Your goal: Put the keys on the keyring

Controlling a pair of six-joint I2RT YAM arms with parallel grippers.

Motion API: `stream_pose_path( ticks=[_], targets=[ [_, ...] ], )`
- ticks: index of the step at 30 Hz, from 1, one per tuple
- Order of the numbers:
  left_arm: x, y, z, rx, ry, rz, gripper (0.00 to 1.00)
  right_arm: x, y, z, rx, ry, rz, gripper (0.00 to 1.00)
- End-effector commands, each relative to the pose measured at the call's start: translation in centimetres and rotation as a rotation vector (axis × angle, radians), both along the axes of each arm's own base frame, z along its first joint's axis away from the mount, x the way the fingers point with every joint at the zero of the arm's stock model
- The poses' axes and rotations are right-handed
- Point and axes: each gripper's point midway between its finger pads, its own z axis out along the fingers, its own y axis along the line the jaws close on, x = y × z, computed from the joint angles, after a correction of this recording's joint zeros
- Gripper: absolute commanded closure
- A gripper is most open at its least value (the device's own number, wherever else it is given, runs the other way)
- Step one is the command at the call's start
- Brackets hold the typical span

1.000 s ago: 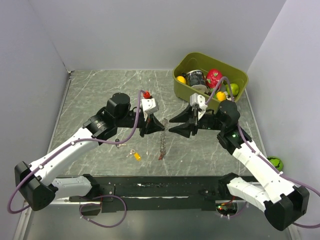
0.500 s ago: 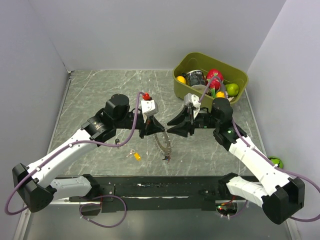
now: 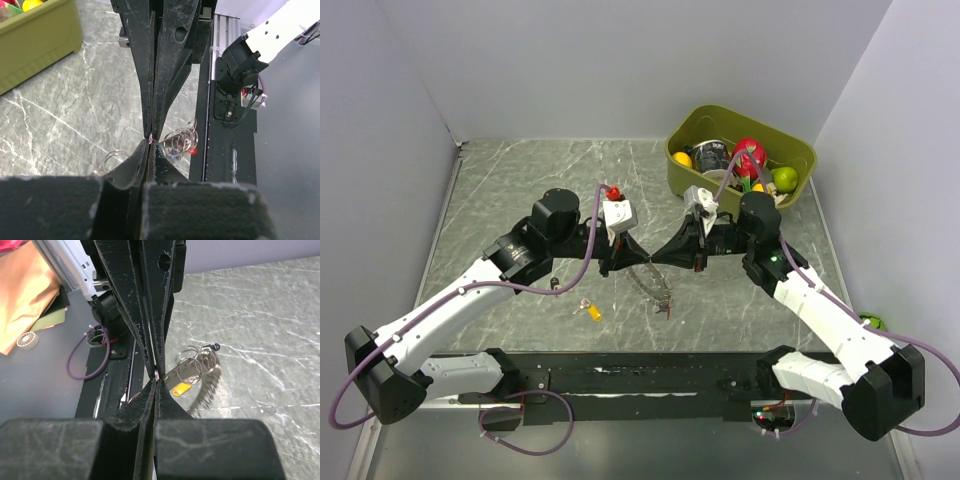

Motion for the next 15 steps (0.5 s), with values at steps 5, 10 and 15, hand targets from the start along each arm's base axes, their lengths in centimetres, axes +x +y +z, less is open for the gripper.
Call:
stream_pose_path(
  ticks=[5, 10, 15],
  targets=[
    [0.4, 0.1, 5.6, -0.185, -0.072, 0.095, 0.74, 0.9, -0.1, 3.8, 0.109, -0.080, -0.101, 1.00],
    [1.0, 1.2, 6.7, -0.290, -0.039, 0.212, 0.39, 0.4, -0.4, 5.0, 0.228, -0.059, -0.137, 1.00],
    [0.0, 2.4, 8.0, -0.400, -0.051, 0.195, 0.40, -0.4, -0.9, 6.1, 0.334, -0.127, -0.138, 1.00]
  ],
)
